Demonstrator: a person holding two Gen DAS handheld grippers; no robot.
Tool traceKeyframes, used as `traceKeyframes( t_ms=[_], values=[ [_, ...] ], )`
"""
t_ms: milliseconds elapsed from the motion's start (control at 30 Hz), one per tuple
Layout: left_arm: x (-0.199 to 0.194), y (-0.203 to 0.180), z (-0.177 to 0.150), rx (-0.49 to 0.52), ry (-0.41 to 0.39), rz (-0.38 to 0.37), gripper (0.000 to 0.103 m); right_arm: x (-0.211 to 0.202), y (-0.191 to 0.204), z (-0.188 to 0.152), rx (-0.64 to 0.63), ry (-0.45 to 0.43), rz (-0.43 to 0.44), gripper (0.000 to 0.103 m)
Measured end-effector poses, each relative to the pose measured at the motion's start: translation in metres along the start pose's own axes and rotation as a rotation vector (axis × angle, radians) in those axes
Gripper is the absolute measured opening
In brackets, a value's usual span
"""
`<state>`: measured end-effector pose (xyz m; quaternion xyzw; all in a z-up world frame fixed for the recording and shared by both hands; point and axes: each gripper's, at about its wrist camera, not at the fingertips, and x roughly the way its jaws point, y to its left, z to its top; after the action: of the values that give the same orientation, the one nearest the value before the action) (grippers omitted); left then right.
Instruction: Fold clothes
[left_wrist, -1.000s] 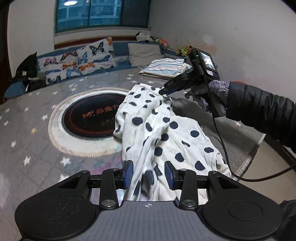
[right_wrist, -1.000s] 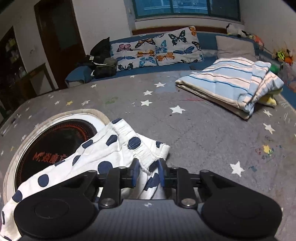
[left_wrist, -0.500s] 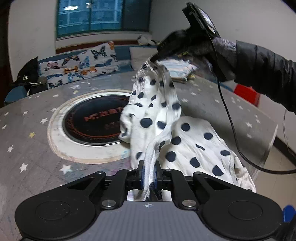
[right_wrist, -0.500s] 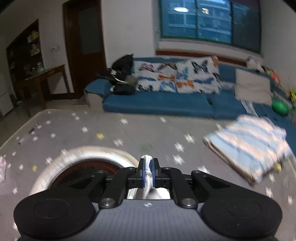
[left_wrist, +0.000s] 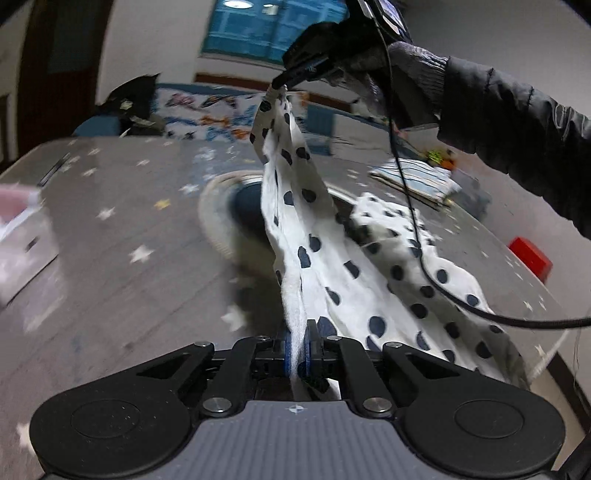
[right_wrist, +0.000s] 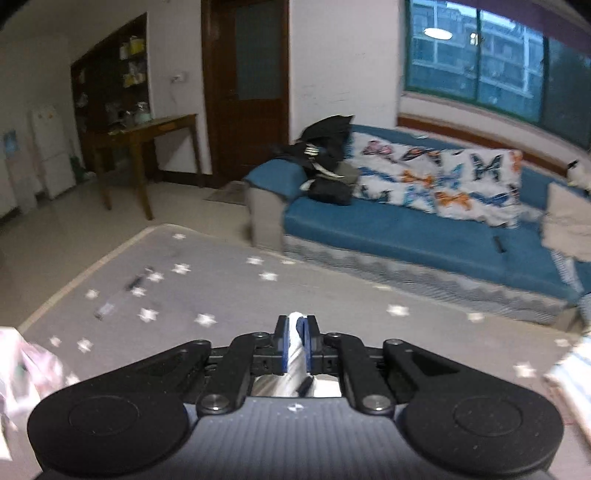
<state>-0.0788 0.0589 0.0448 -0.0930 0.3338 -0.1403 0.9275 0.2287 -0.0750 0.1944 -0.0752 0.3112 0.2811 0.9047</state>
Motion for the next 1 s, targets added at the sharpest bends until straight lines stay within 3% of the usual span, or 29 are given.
traceKeyframes(
  t_ms=[100, 200, 367, 533, 633, 767, 967, 1000],
  values=[
    [-0.001, 0.011, -0.005, -0.030, 0.017, 0.017, 0.008, 0.011, 0.015, 0.001, 0.016, 0.017, 0.049, 0.014],
    [-0.002, 0.017, -0.008, -0.045, 0.034, 0.028, 0.008, 0.006, 0.021, -0.004, -0.041, 0.031, 0.033, 0.016],
    [-0.008, 0.018, -0.012, -0.046, 0.048, 0.030, 0.008, -0.014, -0.009, -0.016, -0.076, 0.064, -0.048, 0.018],
    [-0.011, 0.014, -0.017, -0.035, 0.077, 0.051, 0.008, -0.039, -0.071, -0.046, -0.087, 0.120, -0.163, 0.024],
    [-0.013, 0.009, -0.021, -0.028, 0.092, 0.075, 0.008, -0.049, -0.109, -0.079, -0.048, 0.166, -0.207, 0.032],
    [-0.017, 0.005, -0.025, -0.032, 0.116, 0.109, 0.009, -0.062, -0.156, -0.126, 0.021, 0.232, -0.251, 0.032],
    [-0.020, -0.001, -0.017, -0.006, 0.135, 0.185, 0.021, -0.075, -0.211, -0.184, 0.114, 0.300, -0.286, 0.033],
    [-0.021, -0.002, -0.015, 0.002, 0.135, 0.201, 0.028, -0.075, -0.214, -0.188, 0.123, 0.299, -0.281, 0.033]
  ],
)
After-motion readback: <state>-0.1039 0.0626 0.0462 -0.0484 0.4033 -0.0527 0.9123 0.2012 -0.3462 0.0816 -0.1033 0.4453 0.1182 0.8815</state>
